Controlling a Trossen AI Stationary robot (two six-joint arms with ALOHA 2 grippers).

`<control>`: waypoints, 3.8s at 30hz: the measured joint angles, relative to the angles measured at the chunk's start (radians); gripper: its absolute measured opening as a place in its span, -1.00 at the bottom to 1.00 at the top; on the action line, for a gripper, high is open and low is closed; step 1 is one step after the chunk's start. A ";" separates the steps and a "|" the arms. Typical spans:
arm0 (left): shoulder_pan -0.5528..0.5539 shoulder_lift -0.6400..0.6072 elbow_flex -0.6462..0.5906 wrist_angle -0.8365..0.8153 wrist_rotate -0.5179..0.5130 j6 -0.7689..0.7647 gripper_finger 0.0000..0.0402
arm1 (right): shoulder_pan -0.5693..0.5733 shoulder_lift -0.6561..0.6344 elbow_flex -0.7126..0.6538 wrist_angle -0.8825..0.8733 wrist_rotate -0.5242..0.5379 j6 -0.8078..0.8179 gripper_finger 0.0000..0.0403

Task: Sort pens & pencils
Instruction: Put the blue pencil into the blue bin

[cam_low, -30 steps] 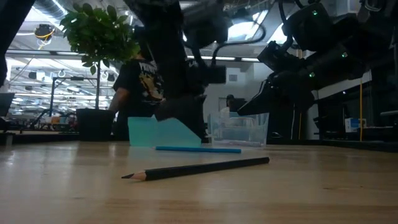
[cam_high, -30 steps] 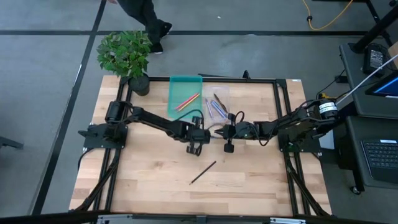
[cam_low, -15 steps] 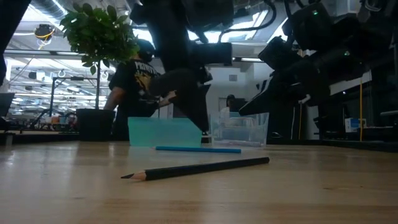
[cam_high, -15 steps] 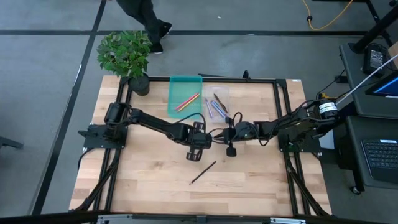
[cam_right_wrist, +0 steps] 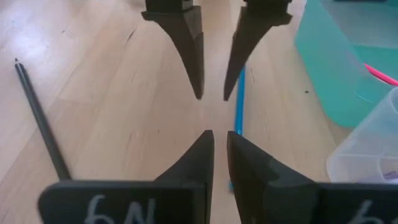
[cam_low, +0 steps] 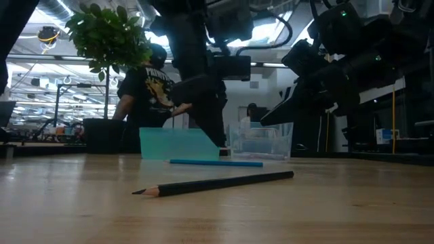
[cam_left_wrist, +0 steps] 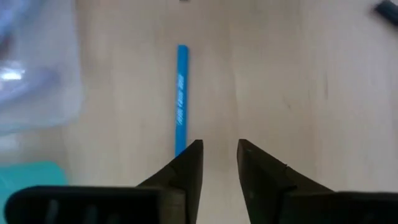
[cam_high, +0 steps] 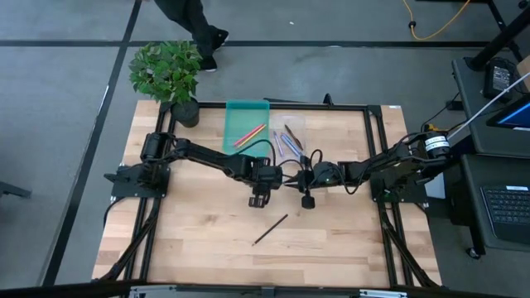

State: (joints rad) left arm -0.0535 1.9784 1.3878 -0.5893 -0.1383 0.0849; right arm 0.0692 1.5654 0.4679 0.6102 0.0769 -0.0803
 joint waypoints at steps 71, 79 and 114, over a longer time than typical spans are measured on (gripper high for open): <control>0.093 0.129 0.009 -0.061 0.177 -0.061 -0.96 | -0.001 0.000 0.001 0.021 0.009 -0.083 -0.76; 0.085 0.129 0.009 -0.060 0.165 -0.061 -0.97 | -0.001 0.000 0.001 0.011 0.009 -0.083 -0.76; 0.052 -0.030 -0.005 -0.139 0.086 0.033 -0.98 | 0.000 0.000 0.001 -0.012 0.009 -0.079 -0.76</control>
State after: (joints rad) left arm -0.0019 1.9484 1.3827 -0.7286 -0.0524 0.1177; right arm 0.0689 1.5654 0.4690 0.5980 0.0860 -0.1589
